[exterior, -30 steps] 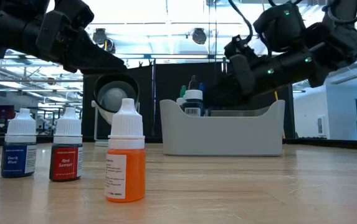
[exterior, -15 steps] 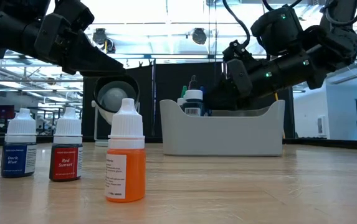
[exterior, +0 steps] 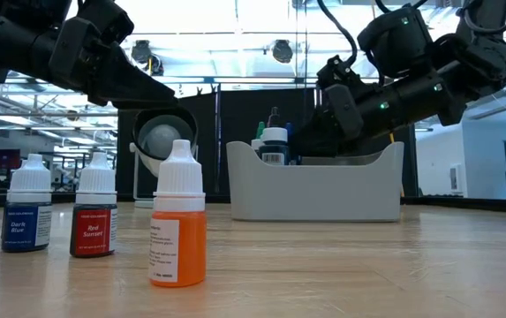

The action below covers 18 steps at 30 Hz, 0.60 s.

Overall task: Pick & Place food coloring
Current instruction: Put the large blue food coloring bottle into the white bin

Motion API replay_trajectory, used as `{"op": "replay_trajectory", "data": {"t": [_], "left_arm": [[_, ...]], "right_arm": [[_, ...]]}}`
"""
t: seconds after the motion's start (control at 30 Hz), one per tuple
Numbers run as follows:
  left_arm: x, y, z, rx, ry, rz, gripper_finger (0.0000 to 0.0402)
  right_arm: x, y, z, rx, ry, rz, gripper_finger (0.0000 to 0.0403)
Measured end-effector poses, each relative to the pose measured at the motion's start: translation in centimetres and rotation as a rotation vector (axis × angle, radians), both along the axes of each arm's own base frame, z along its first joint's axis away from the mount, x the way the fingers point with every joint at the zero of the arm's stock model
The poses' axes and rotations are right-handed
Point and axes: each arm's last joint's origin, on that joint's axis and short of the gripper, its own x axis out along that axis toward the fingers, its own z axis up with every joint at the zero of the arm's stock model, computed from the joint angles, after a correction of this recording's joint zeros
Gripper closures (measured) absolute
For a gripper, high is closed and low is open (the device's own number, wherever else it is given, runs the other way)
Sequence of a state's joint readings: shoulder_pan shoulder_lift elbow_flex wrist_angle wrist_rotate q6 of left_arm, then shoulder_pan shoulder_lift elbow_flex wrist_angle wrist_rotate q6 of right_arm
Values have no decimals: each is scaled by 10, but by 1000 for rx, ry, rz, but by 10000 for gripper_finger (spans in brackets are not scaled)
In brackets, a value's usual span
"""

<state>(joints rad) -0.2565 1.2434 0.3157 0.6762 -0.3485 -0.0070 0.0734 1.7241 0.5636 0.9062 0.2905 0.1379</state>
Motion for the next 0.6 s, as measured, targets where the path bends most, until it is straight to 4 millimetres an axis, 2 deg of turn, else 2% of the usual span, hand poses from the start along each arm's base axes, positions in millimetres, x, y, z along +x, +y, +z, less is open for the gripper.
{"op": "replay_trajectory", "data": {"t": [0.27, 0.6], "left_arm": [[0, 0, -1, 1, 14, 0, 213], [-1, 0, -3, 8, 28, -3, 213]], "right_arm": [[0, 0, -1, -1, 6, 1, 210], [-1, 0, -1, 1, 15, 3, 199]]}}
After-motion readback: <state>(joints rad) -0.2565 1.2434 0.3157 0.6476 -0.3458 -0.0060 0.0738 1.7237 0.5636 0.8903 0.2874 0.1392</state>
